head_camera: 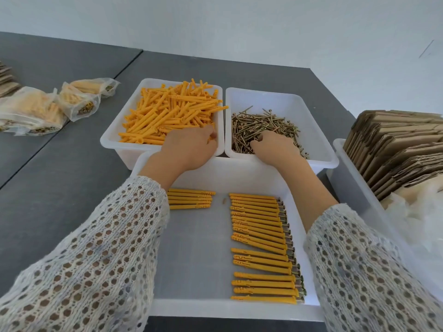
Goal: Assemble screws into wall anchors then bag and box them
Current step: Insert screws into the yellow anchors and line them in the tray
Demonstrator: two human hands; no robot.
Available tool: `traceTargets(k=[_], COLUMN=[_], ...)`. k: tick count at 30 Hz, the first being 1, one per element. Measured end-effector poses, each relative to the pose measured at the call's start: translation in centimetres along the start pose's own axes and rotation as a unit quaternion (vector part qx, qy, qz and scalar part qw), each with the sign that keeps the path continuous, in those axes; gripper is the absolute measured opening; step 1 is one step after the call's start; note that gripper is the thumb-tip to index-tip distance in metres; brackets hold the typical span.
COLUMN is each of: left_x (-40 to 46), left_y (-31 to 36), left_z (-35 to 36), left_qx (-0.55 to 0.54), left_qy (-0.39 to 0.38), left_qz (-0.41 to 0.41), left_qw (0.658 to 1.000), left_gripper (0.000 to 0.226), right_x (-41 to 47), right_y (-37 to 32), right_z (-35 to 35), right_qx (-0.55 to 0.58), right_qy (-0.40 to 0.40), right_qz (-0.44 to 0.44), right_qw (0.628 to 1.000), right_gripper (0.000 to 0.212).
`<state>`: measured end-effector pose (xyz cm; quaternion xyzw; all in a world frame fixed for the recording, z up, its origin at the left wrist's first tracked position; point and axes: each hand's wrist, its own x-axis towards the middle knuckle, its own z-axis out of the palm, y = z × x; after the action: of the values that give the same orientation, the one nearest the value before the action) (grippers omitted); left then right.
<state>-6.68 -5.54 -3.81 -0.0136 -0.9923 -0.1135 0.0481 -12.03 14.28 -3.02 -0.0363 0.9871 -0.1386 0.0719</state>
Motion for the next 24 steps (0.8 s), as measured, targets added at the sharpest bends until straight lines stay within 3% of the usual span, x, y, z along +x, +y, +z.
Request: traceTargets(k=[8,11,16,19,21,24], left_x=[-0.5,-0.4,-0.6,-0.7,-0.8,-1.0], left_y=[1.1,1.1,0.4,0.5,0.6,0.7], left_z=[0.3,0.4,0.0,-0.1,-0.1,0.2], left_qx=[0.046,0.048,-0.047,-0.08,-0.098,-0.135], left_qy=[0.033,0.026,0.032,0.04,0.058,0.118], left_qz=[-0.034,-0.049,-0.034,-0.037,-0.031,0.002], left_qw=[0.998,0.997,0.998,0.995,0.993,0.984], left_gripper=[0.036,0.039,0.029,0.019,0.014,0.011], right_x=[0.0,0.1,0.0,0.1,0.3,0.4], right_y=[-1.0,-1.1,-0.9,-0.5,-0.3,-0.2], right_z=[-0.3,-0.4,-0.6,-0.7,-0.7,-0.5], right_qx=[-0.039,-0.028,-0.021,-0.002,0.026,0.059], right_qy=[-0.05,-0.07,-0.079,-0.07,-0.058,-0.021], right_qz=[0.06,0.051,0.036,0.018,0.01,0.003], right_qw=[0.996,0.996,0.996,0.997,0.998,0.998], right_gripper=[0.051,0.049,0.048,0.031,0.016,0.02])
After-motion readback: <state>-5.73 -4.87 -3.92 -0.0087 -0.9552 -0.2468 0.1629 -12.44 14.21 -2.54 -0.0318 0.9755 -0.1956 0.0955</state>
